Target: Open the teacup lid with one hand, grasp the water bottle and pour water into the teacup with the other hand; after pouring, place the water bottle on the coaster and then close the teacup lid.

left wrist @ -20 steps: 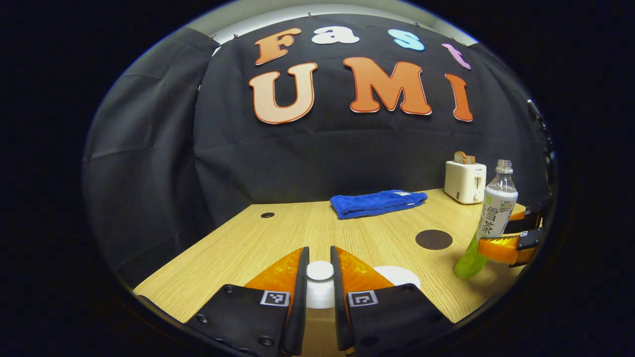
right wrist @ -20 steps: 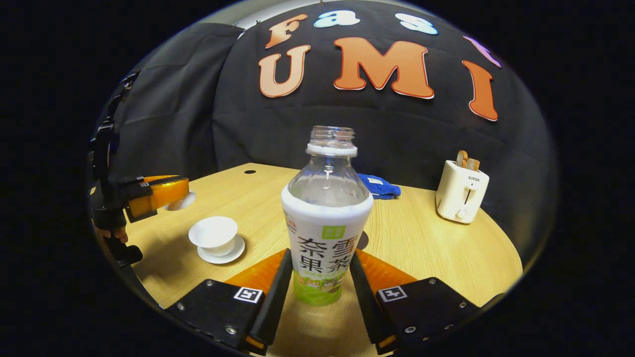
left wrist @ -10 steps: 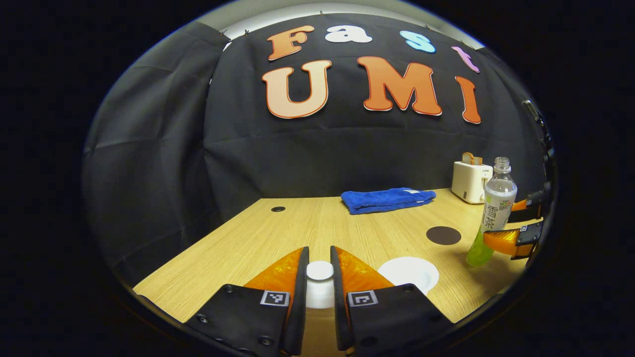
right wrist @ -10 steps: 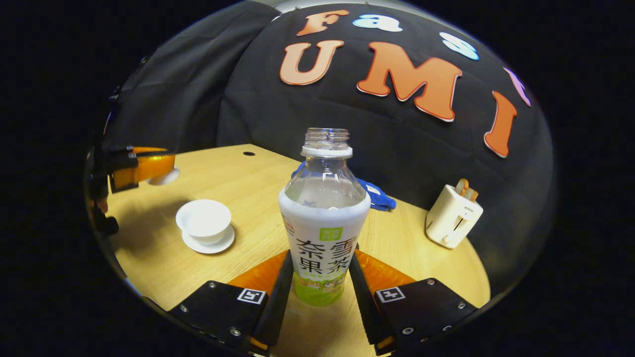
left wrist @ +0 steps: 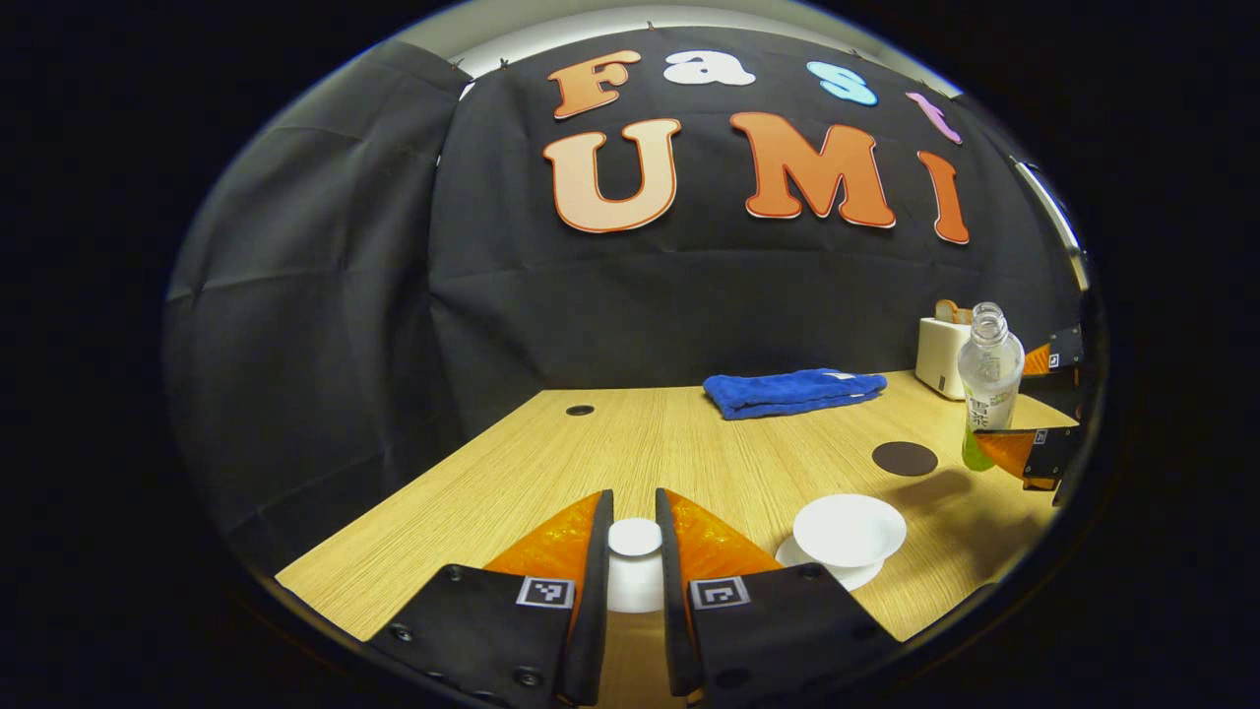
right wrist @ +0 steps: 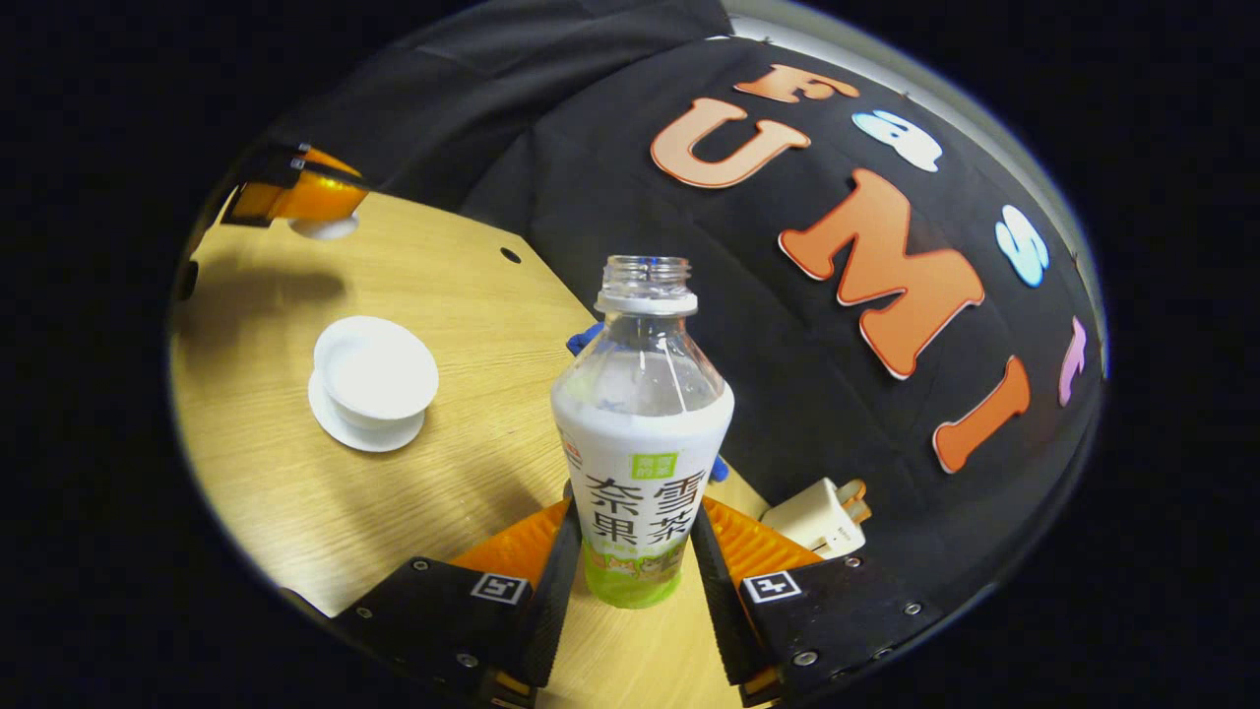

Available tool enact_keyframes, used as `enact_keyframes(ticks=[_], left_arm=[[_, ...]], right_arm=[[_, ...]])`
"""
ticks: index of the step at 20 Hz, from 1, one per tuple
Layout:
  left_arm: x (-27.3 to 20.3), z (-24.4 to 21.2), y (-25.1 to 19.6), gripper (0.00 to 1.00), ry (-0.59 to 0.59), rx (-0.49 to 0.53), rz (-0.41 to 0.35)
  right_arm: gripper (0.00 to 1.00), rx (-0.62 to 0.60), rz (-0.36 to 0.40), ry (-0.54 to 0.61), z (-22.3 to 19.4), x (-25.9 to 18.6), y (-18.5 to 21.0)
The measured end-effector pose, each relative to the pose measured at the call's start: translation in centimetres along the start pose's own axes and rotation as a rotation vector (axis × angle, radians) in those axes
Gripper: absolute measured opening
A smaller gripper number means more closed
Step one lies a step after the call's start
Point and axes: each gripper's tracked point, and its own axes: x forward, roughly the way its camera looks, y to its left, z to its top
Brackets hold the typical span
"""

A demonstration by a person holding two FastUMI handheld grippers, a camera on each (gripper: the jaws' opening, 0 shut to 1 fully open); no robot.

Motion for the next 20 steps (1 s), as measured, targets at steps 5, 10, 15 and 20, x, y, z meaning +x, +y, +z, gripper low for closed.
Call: enact_keyframes(ticks=[5,10,15,20], left_arm=[[-0.2,-0.6,0.8,0.29,0.004,-0.014,0.005],[-0.5,-1.2,1.8,0.29,0.014,-0.016,0.016],[-0.7,-1.8,2.1,0.29,0.025,-0.039,0.009],[-1.1,-2.5,3.0,0.27,0.032,-0.035,0.020]], right_arm=[[0.65,-0.213,-0.009,0.007,0.0,0.6,1.7],[0.65,-0.373,-0.045,-0.003,0.0,1.7,2.4],[0.65,-0.525,-0.098,-0.039,1.0,2.5,2.7],[0.65,-0.700,-0.150,-0.066,1.2,3.1,2.7]])
